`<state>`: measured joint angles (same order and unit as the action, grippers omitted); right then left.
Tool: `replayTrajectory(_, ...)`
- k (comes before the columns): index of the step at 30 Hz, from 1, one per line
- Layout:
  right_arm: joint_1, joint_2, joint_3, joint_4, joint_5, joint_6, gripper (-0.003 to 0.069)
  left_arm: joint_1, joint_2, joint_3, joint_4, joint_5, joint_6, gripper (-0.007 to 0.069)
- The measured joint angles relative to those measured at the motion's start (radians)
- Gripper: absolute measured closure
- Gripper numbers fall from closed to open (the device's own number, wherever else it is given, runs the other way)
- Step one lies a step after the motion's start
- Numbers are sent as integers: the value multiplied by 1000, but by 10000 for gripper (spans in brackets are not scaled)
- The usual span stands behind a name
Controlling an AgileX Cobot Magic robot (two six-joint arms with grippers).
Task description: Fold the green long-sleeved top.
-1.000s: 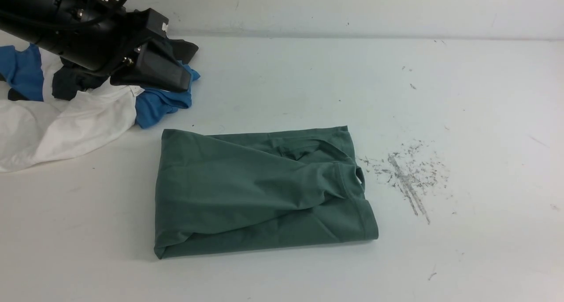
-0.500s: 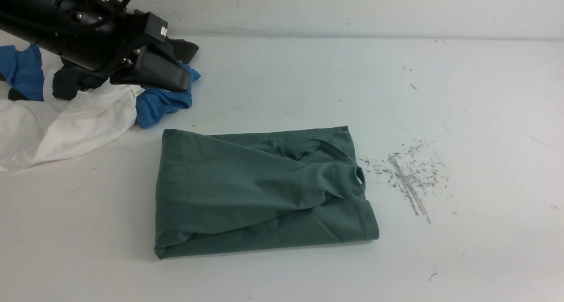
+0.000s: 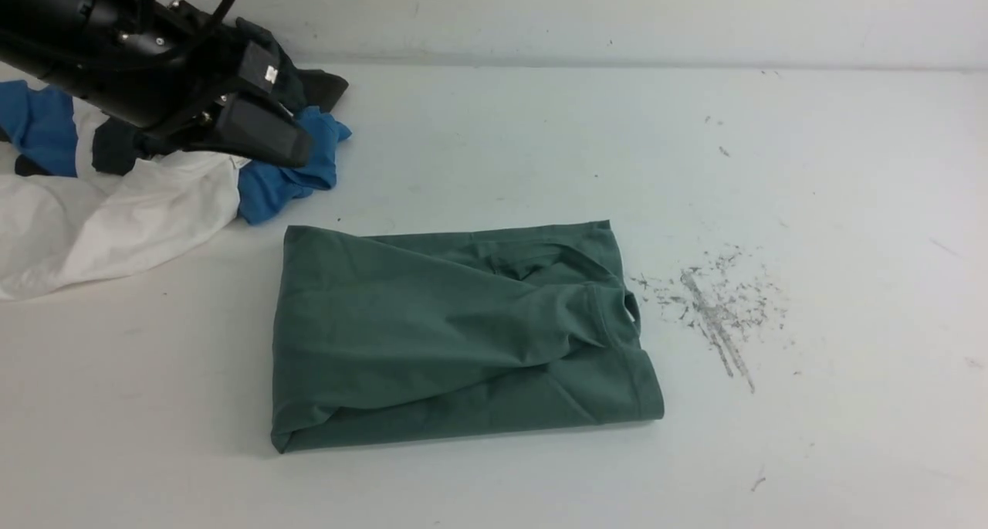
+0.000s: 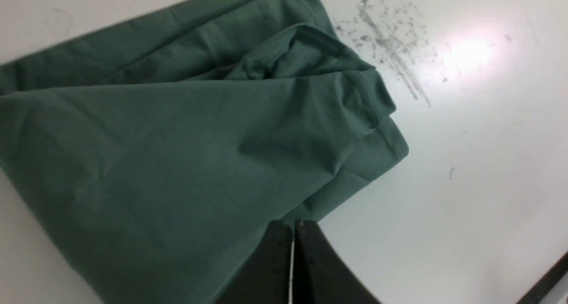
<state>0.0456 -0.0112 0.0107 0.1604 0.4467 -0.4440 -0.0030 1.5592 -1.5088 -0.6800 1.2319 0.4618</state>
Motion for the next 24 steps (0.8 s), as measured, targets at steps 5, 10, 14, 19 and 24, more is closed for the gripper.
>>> replayTrajectory(5,85,0,7,-21,-47,0,673,0,-82,8,88,1,-80,629)
replayTrajectory(10,82,0,8,-26,-50,0,673,0,-200,86,181,5,-118,629)
replayTrajectory(14,57,0,8,-26,-51,0,673,0,-289,160,222,8,-123,629)
replayTrajectory(19,55,0,8,-26,-52,0,673,0,-361,258,229,8,-125,629)
replayTrajectory(24,55,0,8,-26,-52,7,673,0,-417,382,234,8,-124,629)
